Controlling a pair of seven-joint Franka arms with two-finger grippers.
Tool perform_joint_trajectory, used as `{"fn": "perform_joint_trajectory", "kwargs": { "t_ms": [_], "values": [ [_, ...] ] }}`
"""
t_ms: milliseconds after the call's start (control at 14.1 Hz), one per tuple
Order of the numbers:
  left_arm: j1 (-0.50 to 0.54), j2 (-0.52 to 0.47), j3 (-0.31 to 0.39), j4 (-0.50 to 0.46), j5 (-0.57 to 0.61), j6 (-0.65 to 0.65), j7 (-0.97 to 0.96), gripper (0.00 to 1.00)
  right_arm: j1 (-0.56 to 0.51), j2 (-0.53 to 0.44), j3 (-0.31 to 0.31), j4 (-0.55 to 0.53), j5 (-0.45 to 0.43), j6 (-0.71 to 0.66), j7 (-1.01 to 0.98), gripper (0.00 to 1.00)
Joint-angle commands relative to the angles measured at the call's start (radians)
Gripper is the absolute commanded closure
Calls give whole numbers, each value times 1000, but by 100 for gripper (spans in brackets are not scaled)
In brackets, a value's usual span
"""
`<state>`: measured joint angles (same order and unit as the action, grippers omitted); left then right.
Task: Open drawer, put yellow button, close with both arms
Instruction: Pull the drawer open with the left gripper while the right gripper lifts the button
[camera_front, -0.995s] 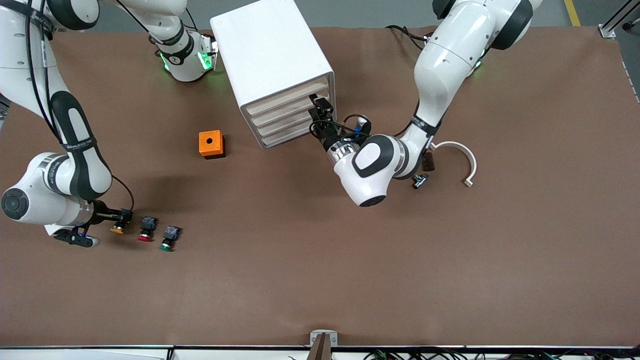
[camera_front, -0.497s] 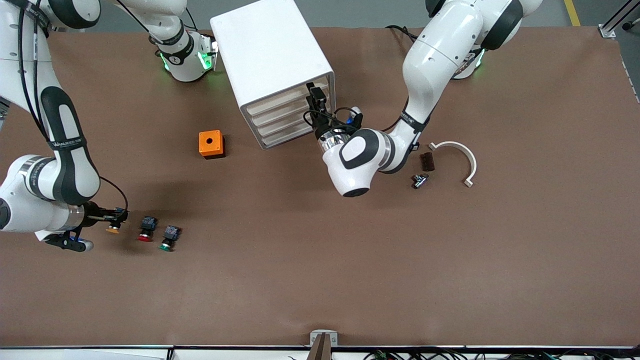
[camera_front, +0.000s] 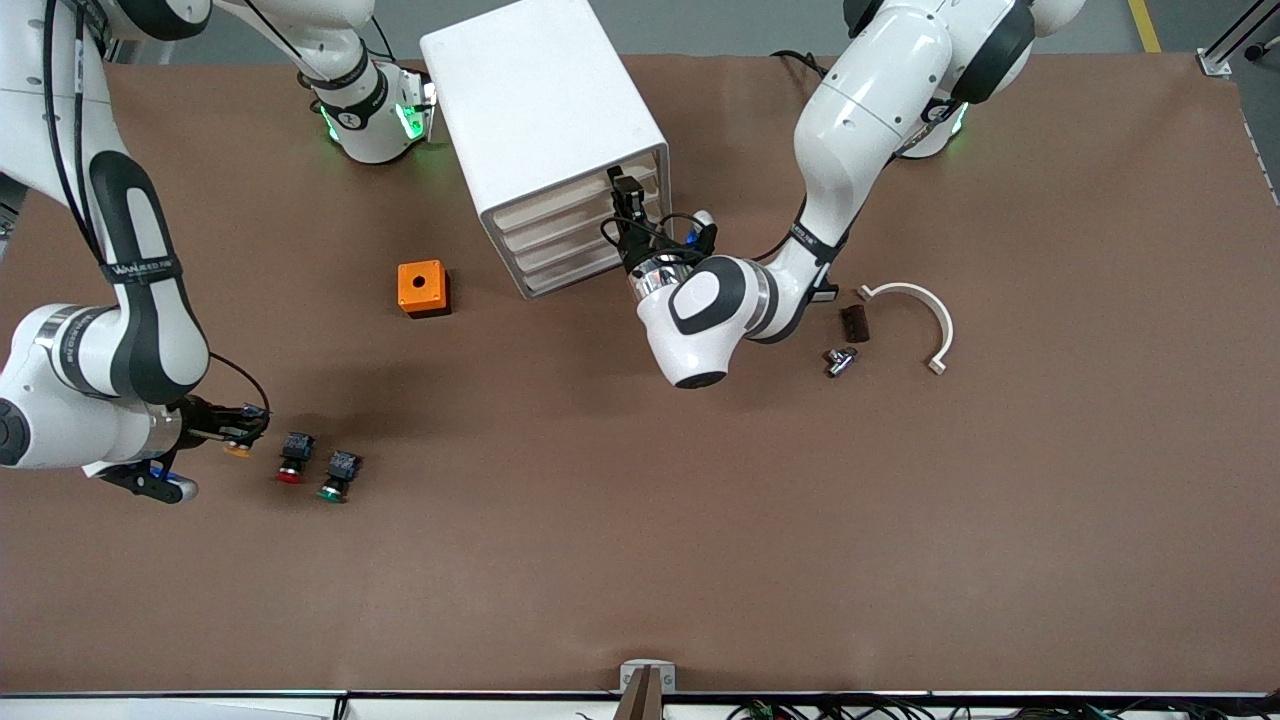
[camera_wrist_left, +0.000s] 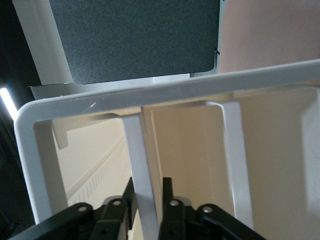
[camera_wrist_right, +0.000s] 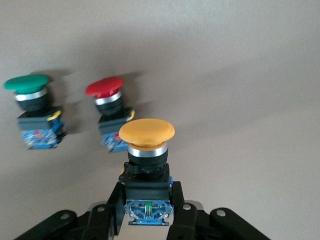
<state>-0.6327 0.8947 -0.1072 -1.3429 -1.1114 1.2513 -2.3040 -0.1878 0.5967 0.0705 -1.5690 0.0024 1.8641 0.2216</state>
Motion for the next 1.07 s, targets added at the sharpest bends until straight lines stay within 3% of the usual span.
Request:
{"fn": "perform_joint_trajectory", "kwargs": {
  "t_ms": [0,497,995],
  "values": [
    [-2,6,6,10,-33,-23,-12,83,-2,-50,29,-8,31,-65,79,99],
    [10,3,7,15,-34,-35,-14,87,100,-150,31,7,119,-204,324,98],
    [114,-5,7,33,-33,-38,-11,86,220,-273,29,1,191,-299,613,98]
  ]
}}
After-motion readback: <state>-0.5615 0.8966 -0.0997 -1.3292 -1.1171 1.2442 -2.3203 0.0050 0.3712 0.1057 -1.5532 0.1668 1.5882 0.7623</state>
